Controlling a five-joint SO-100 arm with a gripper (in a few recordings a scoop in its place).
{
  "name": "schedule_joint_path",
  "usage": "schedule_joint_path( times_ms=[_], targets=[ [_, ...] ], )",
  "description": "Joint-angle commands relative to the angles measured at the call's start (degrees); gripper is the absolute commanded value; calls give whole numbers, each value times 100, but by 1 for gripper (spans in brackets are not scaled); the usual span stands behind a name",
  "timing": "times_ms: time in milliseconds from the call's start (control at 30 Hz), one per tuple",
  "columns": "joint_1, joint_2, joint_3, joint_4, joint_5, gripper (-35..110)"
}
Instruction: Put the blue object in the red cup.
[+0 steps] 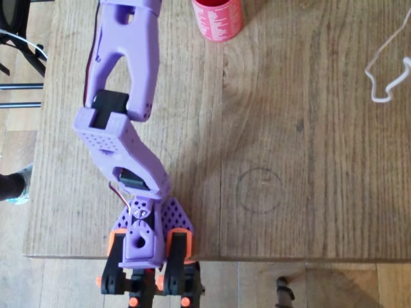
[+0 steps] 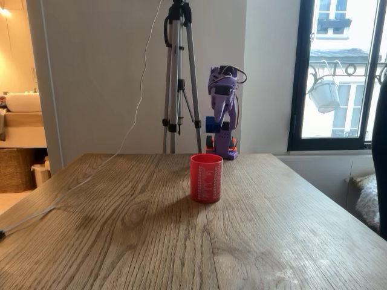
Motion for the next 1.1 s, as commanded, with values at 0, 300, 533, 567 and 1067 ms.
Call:
schedule_joint_path(
  times_ms=[0, 300, 533, 567, 1067],
  targets=[
    [35, 35, 88, -554, -79, 1],
    [264, -44, 642, -896, 360, 1],
    [281, -44, 800, -431, 519, 1],
    [272, -44, 826, -360, 519, 1],
    [343, -44, 896, -114, 721, 38]
  ],
)
